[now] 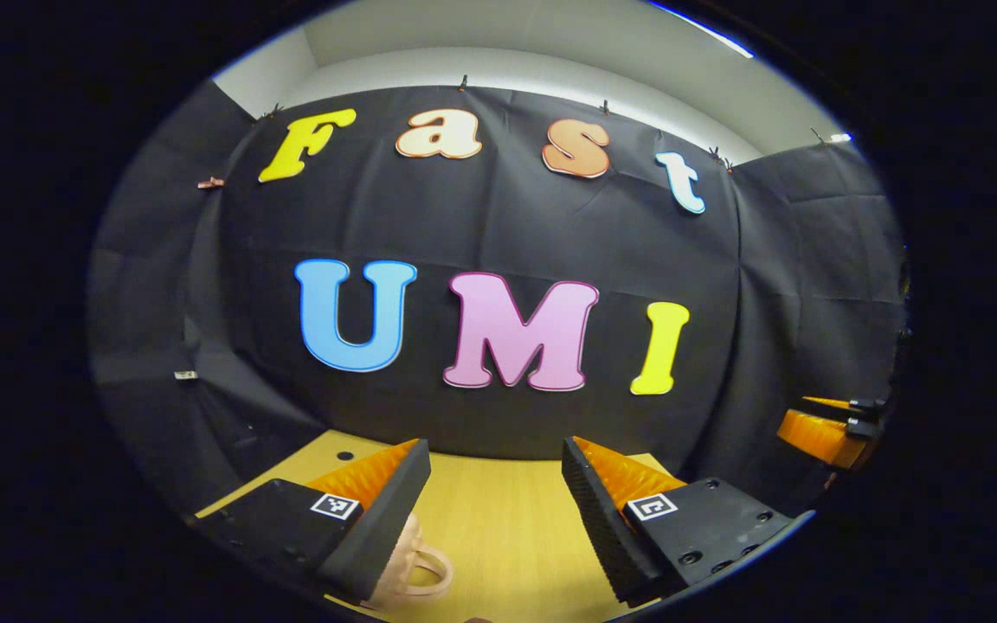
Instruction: First open the suitcase, pack the skin care products into it, and then close the suitcase.
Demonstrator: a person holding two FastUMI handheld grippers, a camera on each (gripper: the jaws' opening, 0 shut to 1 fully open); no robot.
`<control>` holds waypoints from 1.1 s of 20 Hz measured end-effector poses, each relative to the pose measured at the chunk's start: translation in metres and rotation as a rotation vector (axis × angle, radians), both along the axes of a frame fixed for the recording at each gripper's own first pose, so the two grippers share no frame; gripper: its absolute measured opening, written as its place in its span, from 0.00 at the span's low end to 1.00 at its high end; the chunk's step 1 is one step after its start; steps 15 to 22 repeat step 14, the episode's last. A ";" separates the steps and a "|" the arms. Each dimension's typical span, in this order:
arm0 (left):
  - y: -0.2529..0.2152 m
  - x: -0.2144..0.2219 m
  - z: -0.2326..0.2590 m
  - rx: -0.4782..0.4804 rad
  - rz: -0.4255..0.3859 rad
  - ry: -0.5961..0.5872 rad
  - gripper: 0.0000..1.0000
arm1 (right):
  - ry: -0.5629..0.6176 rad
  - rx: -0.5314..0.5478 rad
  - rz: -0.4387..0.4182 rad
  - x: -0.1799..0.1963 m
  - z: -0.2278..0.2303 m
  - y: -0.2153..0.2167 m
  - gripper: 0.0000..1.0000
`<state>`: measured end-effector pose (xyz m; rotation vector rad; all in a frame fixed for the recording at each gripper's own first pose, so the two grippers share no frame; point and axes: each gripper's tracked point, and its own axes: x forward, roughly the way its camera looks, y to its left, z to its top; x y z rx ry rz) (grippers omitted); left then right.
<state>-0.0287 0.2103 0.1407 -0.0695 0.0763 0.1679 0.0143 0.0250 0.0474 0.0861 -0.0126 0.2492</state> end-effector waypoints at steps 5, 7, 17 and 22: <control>-0.021 0.008 0.038 0.074 -0.066 -0.093 0.96 | -0.013 -0.026 -0.040 0.007 0.008 -0.001 0.95; -0.025 0.017 0.038 0.094 -0.109 -0.098 0.96 | -0.009 -0.035 -0.046 0.010 0.011 0.005 0.90; -0.007 0.045 0.042 0.086 -0.165 -0.103 0.96 | -0.017 -0.044 -0.082 0.026 0.021 0.029 0.95; -0.007 0.045 0.042 0.086 -0.165 -0.103 0.96 | -0.017 -0.044 -0.082 0.026 0.021 0.029 0.95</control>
